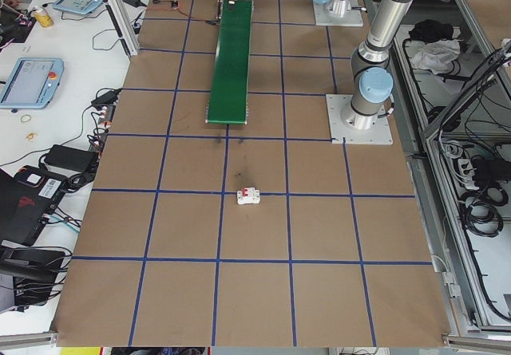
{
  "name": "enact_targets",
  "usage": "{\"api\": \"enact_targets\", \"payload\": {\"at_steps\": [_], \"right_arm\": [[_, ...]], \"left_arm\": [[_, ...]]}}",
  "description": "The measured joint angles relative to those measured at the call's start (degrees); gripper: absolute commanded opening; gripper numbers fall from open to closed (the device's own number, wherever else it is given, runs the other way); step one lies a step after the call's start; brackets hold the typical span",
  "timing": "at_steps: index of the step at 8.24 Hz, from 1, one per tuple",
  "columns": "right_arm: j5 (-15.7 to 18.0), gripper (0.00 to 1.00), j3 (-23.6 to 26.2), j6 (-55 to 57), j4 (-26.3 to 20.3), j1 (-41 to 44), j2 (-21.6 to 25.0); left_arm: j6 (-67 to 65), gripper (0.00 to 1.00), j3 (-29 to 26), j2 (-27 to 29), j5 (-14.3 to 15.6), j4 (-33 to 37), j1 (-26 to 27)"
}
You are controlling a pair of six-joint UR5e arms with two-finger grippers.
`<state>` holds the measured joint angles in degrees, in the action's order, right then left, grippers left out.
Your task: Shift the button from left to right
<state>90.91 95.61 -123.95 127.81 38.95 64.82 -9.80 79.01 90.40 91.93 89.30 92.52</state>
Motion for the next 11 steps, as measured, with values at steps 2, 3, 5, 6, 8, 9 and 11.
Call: {"api": "enact_targets", "payload": {"at_steps": [2,3,5,6,8,9,11], "right_arm": [[0.28,1.0,0.0,2.12,-5.6,-0.03,6.54],[0.49,1.0,-0.04,7.33,-12.0,0.19,10.72],[1.18,1.0,-0.47,25.75,-26.82,3.1,19.87],[1.71,1.0,-0.96,37.73,-33.91,6.78,24.28],[2.35,1.0,-2.65,60.44,-42.87,17.12,29.39],[2.45,1.0,-4.02,71.23,-45.54,23.38,30.26],[2.27,1.0,-5.63,91.27,-47.08,35.34,30.38]], "left_arm": [[0.07,1.0,0.0,-0.03,0.0,0.0,-0.02],[0.09,1.0,0.0,-0.04,0.0,0.0,-0.03],[0.07,1.0,-0.02,-0.11,0.01,0.0,-0.05],[0.09,1.0,-0.02,-0.12,0.0,0.0,-0.05],[0.13,1.0,0.0,-0.13,0.0,0.0,-0.04],[0.17,1.0,0.0,-0.13,0.0,0.0,-0.04],[0.21,1.0,0.04,-0.13,0.0,0.0,-0.03]]}}
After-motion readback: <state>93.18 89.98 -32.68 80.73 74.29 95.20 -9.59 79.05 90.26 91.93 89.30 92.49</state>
